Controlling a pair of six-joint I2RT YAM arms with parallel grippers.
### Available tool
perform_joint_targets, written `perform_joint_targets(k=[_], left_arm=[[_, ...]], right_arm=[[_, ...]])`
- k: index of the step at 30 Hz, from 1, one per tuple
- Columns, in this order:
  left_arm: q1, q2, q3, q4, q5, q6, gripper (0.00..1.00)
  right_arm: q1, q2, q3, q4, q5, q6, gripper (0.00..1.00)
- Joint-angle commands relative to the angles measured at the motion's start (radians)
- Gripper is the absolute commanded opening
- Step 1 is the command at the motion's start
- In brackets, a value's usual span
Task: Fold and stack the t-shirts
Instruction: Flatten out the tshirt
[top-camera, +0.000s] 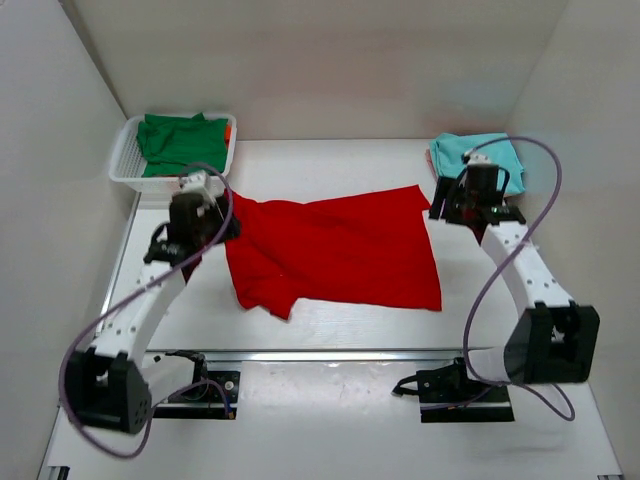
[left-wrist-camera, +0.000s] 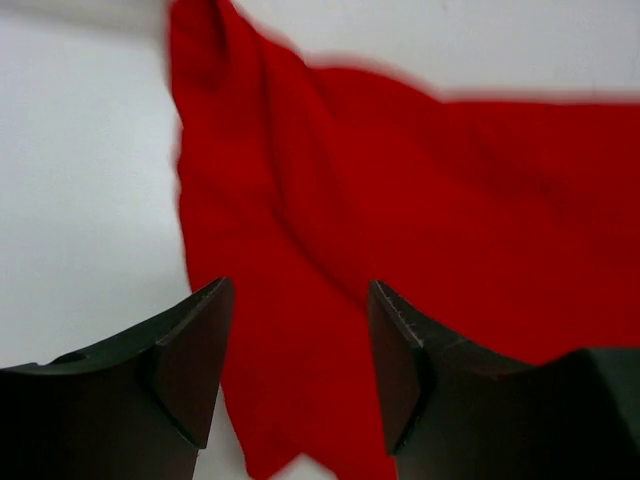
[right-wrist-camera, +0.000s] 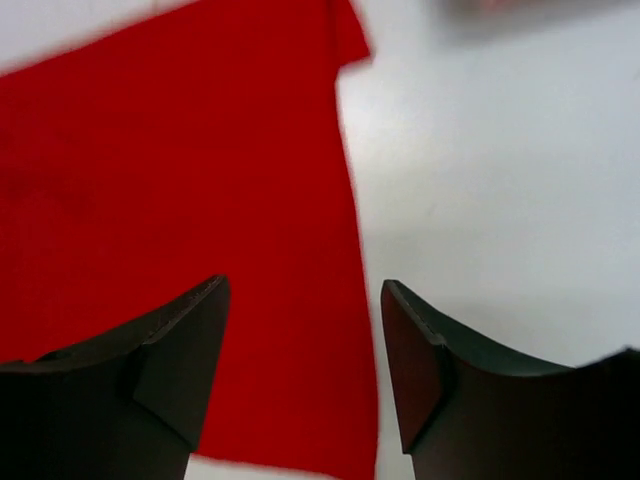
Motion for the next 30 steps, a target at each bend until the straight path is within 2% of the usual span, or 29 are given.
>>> perform_joint_targets(k=[1, 5, 7, 10, 13, 18, 24, 25, 26, 27, 28, 29, 30], left_arm=[[-0.106, -0.172, -0.197, -0.116, 0.028, -0.052, 0.65], [-0.131, -0.359, -0.366, -0.191, 0.059, -0.151, 0.61], [-0.173, -0.404, -0.369, -0.203, 0.028, -0.194, 0.64], [-0.178, -0.389, -0.372, -0.238, 0.016, -0.248, 0.61], [-0.141, -0.355, -0.438, -0.185, 0.069, -0.252, 0.61], [-0.218, -0.304, -0.490, -0.137, 0.031, -0.309, 0.58], [-0.196, -0.254, -0.524, -0.082, 0.045, -0.313, 0.59], [-0.203, -0.240, -0.529, -0.053, 0.048, -0.320, 0.54], [-0.204, -0.229, -0.529, -0.042, 0.051, -0.324, 0.46], [-0.210, -0.209, -0.535, -0.010, 0.062, -0.336, 0.43], [-0.219, -0.188, -0.530, 0.011, 0.071, -0.340, 0.32], [-0.230, -0.148, -0.488, 0.031, 0.086, -0.334, 0.06], [-0.238, -0.146, -0.486, 0.034, 0.083, -0.329, 0.01]], right_arm=[[0.058, -0.128, -0.206, -0.055, 0.000, 0.098, 0.59], [0.065, -0.237, -0.375, -0.076, -0.054, 0.190, 0.53], [0.087, -0.287, -0.424, -0.087, -0.046, 0.218, 0.54], [0.069, -0.359, -0.496, -0.083, -0.075, 0.264, 0.54], [0.053, -0.398, -0.535, -0.067, -0.084, 0.279, 0.56], [0.030, -0.369, -0.565, -0.052, -0.101, 0.272, 0.60], [0.050, -0.295, -0.617, 0.031, -0.115, 0.282, 0.59], [0.058, -0.277, -0.631, 0.048, -0.116, 0.285, 0.60], [0.061, -0.254, -0.634, 0.057, -0.113, 0.287, 0.60], [0.069, -0.235, -0.639, 0.068, -0.113, 0.299, 0.60], [0.085, -0.209, -0.648, 0.074, -0.107, 0.292, 0.60], [0.114, -0.151, -0.631, 0.048, -0.078, 0.288, 0.54], [0.127, -0.146, -0.627, 0.042, -0.069, 0.278, 0.41]])
